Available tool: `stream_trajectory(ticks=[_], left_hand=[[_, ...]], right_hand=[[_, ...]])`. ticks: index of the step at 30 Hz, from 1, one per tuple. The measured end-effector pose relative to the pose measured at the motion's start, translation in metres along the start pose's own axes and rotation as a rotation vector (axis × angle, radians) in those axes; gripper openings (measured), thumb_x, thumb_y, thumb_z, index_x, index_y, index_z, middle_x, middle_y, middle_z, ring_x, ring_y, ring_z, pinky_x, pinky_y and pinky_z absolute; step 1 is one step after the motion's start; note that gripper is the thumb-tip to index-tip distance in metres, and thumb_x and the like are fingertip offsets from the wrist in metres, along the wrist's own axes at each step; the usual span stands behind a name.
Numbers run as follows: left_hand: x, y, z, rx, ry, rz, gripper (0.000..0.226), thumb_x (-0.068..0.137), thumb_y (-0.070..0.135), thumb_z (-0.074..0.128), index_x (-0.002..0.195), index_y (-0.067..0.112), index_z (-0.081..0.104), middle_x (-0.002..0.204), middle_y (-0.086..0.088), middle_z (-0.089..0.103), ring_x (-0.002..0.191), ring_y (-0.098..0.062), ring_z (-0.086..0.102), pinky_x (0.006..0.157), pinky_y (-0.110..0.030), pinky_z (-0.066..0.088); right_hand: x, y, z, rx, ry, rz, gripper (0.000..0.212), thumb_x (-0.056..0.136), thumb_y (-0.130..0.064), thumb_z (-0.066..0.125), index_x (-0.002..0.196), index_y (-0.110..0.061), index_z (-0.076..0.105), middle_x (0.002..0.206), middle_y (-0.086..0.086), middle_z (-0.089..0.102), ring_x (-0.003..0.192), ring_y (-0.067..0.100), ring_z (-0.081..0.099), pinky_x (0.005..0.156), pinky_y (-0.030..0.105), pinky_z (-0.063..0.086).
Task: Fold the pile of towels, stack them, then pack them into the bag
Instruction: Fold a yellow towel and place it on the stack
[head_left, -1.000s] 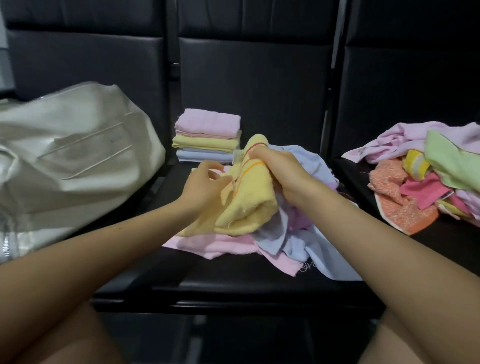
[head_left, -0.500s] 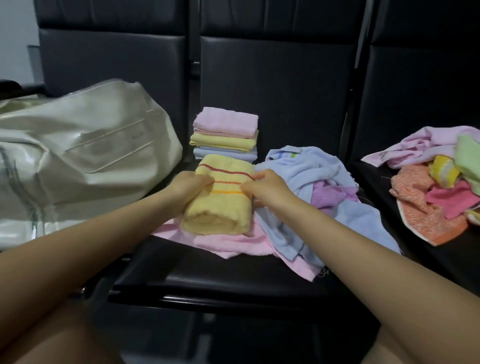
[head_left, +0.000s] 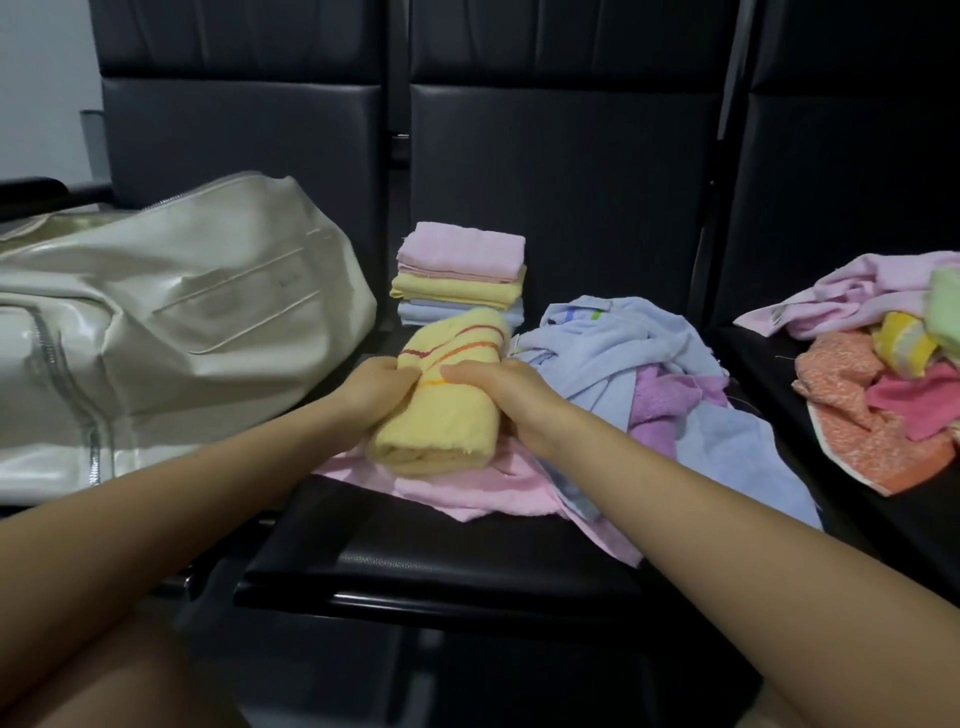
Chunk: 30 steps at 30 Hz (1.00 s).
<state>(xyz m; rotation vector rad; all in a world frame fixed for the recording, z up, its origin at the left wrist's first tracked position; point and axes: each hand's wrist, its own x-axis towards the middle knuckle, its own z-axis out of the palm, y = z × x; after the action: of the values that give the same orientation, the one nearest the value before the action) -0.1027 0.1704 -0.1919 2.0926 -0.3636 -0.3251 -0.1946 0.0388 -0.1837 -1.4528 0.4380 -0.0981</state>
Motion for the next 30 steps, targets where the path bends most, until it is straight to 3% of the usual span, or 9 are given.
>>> stream_trajectory(ticks=[3,6,9,12,14,16,21,26,30], left_hand=[[-0.002,0.017,-0.005,-0.157,-0.016,0.050,0.028,0.097,0.038,0.050,0.109,0.016,0.063,0.111,-0.008,0.067,0.103,-0.025,0.063,0.099,-0.045,0.049],[-0.009,0.033,0.000,-0.416,-0.063,-0.005,0.059,0.088,0.061,0.049,0.128,0.019,0.055,0.124,-0.007,0.063,0.109,-0.024,0.062,0.101,-0.043,0.047],[-0.019,0.044,0.009,-0.707,-0.264,-0.091,0.053,0.091,0.060,0.049,0.126,0.021,0.053,0.117,-0.008,0.065,0.101,-0.023,0.064,0.081,-0.036,0.051],[-0.023,0.047,0.014,-0.780,-0.477,-0.142,0.066,0.081,0.063,0.057,0.132,0.022,0.055,0.127,-0.010,0.065,0.114,-0.028,0.062,0.093,-0.042,0.048],[-0.020,0.049,0.014,-0.776,-0.538,-0.116,0.070,0.081,0.068,0.057,0.137,0.027,0.051,0.134,-0.006,0.060,0.121,-0.029,0.058,0.103,-0.045,0.043],[-0.018,0.054,0.018,-0.815,-0.555,-0.097,0.066,0.086,0.067,0.050,0.138,0.026,0.051,0.135,-0.006,0.060,0.120,-0.029,0.060,0.099,-0.043,0.046],[-0.023,0.082,0.026,-0.873,-0.579,-0.109,0.070,0.088,0.073,0.038,0.121,0.015,0.061,0.111,-0.010,0.071,0.097,-0.027,0.069,0.084,-0.040,0.050],[-0.017,0.093,0.026,-0.665,-0.528,-0.125,0.065,0.085,0.074,0.041,0.110,0.019,0.064,0.099,-0.009,0.075,0.087,-0.025,0.073,0.081,-0.041,0.054],[-0.015,0.092,0.032,-0.631,-0.565,-0.087,0.054,0.089,0.066,0.045,0.112,0.021,0.063,0.107,-0.009,0.074,0.100,-0.027,0.071,0.090,-0.045,0.054]], right_hand=[[-0.003,-0.018,0.001,0.083,-0.004,-0.086,0.055,0.070,-0.018,0.077,0.121,-0.006,0.059,0.111,0.013,0.070,0.101,0.027,0.068,0.089,0.042,0.056],[-0.012,-0.039,-0.008,0.193,-0.062,-0.099,0.041,0.082,-0.006,0.066,0.122,-0.001,0.059,0.115,0.018,0.068,0.104,0.031,0.067,0.087,0.041,0.056],[-0.026,-0.052,-0.028,0.210,-0.123,-0.073,0.027,0.089,-0.007,0.058,0.114,-0.002,0.060,0.095,0.012,0.073,0.082,0.024,0.070,0.069,0.030,0.057],[-0.033,-0.057,-0.050,0.187,-0.116,-0.058,0.013,0.089,-0.012,0.058,0.098,-0.005,0.064,0.077,0.009,0.073,0.071,0.021,0.069,0.065,0.028,0.055],[-0.032,-0.059,-0.059,0.202,-0.110,-0.053,0.019,0.086,-0.014,0.058,0.101,-0.004,0.065,0.087,0.013,0.072,0.080,0.026,0.068,0.075,0.033,0.054],[-0.033,-0.061,-0.063,0.220,-0.127,-0.060,0.023,0.086,-0.014,0.057,0.104,-0.004,0.065,0.091,0.015,0.071,0.084,0.028,0.067,0.080,0.036,0.053],[-0.025,-0.069,-0.069,0.292,-0.105,-0.134,0.034,0.085,-0.017,0.056,0.115,-0.003,0.063,0.102,0.018,0.069,0.089,0.030,0.067,0.084,0.039,0.053],[-0.019,-0.070,-0.086,0.261,-0.041,-0.107,0.035,0.078,-0.018,0.065,0.109,-0.003,0.067,0.104,0.017,0.069,0.092,0.028,0.067,0.090,0.039,0.051],[-0.011,-0.068,-0.107,0.211,0.045,-0.070,0.072,0.054,-0.024,0.084,0.122,-0.007,0.064,0.116,0.014,0.069,0.103,0.029,0.069,0.098,0.044,0.049]])
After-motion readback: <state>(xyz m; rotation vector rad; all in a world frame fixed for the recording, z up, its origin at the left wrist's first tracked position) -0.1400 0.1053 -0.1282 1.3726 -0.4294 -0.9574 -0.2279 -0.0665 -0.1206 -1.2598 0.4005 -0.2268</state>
